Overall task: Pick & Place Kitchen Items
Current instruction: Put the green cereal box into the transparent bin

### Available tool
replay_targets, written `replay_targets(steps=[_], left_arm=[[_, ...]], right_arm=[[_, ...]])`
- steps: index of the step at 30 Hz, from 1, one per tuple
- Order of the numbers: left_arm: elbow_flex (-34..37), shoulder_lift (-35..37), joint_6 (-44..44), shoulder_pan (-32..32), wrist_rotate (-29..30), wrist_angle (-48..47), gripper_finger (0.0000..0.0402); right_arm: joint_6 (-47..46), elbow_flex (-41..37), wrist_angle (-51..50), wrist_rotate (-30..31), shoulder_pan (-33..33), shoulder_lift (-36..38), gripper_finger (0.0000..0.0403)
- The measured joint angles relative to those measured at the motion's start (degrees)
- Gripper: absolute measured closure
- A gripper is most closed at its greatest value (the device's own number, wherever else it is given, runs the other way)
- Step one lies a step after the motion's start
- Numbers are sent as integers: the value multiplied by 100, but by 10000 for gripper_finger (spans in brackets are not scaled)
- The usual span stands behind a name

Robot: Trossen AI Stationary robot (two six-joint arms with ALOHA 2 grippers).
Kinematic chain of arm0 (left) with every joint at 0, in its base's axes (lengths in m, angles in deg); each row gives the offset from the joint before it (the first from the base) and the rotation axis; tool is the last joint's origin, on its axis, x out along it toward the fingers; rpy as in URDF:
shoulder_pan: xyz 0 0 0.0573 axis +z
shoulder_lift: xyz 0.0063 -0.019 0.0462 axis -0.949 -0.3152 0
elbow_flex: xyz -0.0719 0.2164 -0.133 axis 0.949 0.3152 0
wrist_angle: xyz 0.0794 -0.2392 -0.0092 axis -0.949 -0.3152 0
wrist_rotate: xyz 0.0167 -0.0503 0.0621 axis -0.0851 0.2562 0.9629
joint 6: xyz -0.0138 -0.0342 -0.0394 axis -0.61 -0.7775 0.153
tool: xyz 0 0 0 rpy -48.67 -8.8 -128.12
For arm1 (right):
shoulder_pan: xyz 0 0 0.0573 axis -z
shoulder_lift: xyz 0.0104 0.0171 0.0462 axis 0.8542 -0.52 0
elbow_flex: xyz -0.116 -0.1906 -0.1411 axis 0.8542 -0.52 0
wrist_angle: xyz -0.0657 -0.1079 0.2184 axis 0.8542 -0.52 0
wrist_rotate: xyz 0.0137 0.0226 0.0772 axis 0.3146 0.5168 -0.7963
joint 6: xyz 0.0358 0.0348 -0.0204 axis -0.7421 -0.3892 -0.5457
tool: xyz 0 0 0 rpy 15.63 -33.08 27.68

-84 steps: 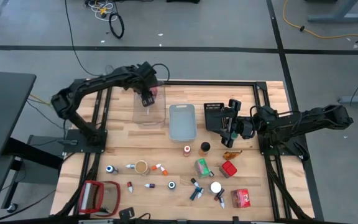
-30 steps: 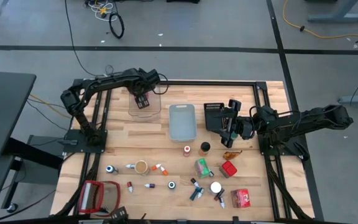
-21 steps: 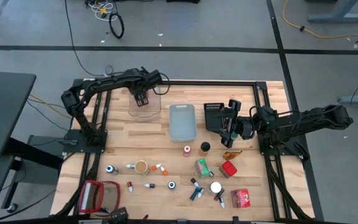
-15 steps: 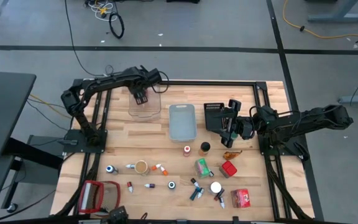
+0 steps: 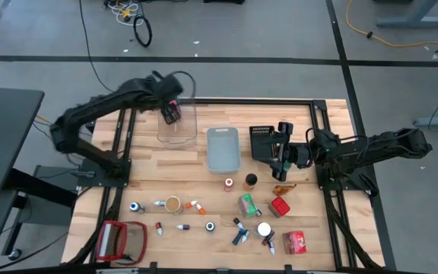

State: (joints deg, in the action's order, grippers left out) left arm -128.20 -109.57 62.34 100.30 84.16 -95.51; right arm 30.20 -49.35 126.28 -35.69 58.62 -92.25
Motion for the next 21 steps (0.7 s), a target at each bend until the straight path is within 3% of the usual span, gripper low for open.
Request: replay_targets(steps=[10,15,21], left_arm=[[355,1918,-486,-627,-1103,781,169],[1345,2607,-525,-1083,-1615,2111,169],[2951,2950,-29,-1596,-2255,4215,169]], right_arm=[[-2213,0,-193,10,0,2,153],[-3528,0,-427,8,-31,2,153],[-3856,0,-5,13,-415,-240,153]])
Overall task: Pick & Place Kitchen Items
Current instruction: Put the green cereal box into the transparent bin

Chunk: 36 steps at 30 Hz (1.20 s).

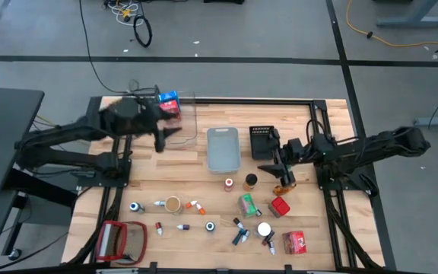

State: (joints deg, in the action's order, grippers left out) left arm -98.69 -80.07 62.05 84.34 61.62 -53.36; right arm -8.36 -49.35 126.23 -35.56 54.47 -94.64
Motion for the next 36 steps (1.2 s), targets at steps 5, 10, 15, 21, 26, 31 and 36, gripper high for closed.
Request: replay_targets(steps=[5,10,15,21,26,31,36], left_arm=[[801,0,37,-181,104,1187,169],[1049,0,48,-188,38,1457,169],[1047,2,186,-188,-91,1500,169],[1047,2,546,-188,-84,1492,169],[1043,2,656,-188,-83,1487,169],[1038,2,879,-188,-82,1485,169],[1038,2,976,-186,-79,1485,169]], right_arm=[[-449,279,733,2,-386,-672,153],[-494,1004,-246,-11,-688,-1412,153],[-774,2006,-2037,-10,-887,-1952,153],[-1402,3410,-4915,-7,-1121,-2154,155],[-3153,4222,-7112,-10,-1171,-2196,163],[-4940,4398,-8619,-64,-1183,-2195,166],[-6229,4285,-9317,-371,-1178,-2198,152]])
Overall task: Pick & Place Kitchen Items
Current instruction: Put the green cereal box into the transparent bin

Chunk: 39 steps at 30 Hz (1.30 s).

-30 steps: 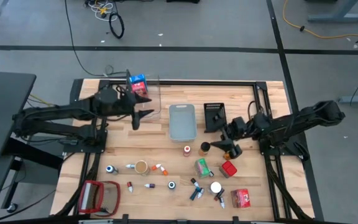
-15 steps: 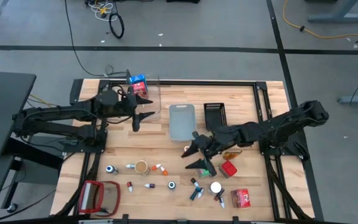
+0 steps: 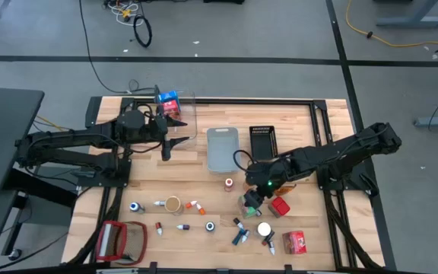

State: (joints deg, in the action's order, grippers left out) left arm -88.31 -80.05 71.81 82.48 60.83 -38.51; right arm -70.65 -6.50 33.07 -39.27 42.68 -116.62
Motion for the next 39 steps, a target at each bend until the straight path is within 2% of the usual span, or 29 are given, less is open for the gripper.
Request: replay_targets(steps=[3,8,15,22,25,28,32,34,36,39], left_arm=[[0,0,-6,0,0,0,169],[0,0,21,0,2,-2,169],[0,0,21,0,2,-4,169],[0,0,20,0,4,-2,169],[0,0,21,0,4,6,169],[0,0,21,0,4,41,169],[0,0,22,0,9,46,169],[0,0,22,0,9,46,169],[0,0,21,0,12,48,169],[-1,0,22,0,128,68,169]], right_arm=[[-289,-79,-20,-49,2,0,141],[-145,-207,-23,739,3,0,131],[184,-215,427,1053,-17,0,141],[89,-174,489,616,-7,0,152],[156,-171,1357,284,-35,0,152],[395,-163,2097,260,-39,2,152],[376,-160,1786,415,-37,-30,152],[263,-158,1749,303,-32,-127,152],[329,17,2014,16,-30,-343,152],[831,710,2099,-226,-39,-707,153]])
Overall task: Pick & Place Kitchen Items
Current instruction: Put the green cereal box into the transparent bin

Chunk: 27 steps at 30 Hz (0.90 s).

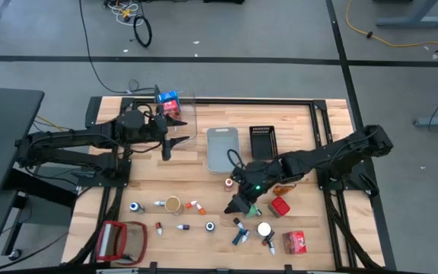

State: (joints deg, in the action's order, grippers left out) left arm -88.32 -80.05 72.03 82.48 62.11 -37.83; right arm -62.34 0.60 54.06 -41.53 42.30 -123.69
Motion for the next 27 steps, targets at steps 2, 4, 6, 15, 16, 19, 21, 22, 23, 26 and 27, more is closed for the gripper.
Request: replay_targets(steps=[2,4,6,15,16,19,21,22,23,26,27], left_arm=[[-1,-1,0,0,162,-3,169],[-1,0,2,0,367,11,169],[-1,-2,2,0,517,-45,169],[-1,-2,1,0,609,-377,169],[-1,-2,0,0,639,-378,169],[-1,0,-44,0,736,-372,169],[-1,-2,-48,0,774,-371,169],[-1,-2,-66,0,776,-369,169],[-1,0,-94,0,775,-353,169],[-1,-2,-173,0,775,-346,169],[-1,0,-177,0,777,-323,169]], right_arm=[[519,552,-513,-61,-2,-232,156],[874,1012,-1550,157,-38,-414,159],[762,1308,-2522,600,-45,-513,163],[-1375,1382,-4617,1129,-136,-615,167],[-1455,1377,-4576,1134,-155,-651,167],[-1591,1374,-4496,1144,-156,-731,167],[-1493,1377,-4463,1176,-162,-832,167],[-1407,1374,-4467,1180,-166,-897,167],[-1345,1374,-4448,1125,-175,-983,167],[-1145,1374,-4250,940,-181,-1188,167],[-1116,1374,-4241,874,-177,-1239,167]])
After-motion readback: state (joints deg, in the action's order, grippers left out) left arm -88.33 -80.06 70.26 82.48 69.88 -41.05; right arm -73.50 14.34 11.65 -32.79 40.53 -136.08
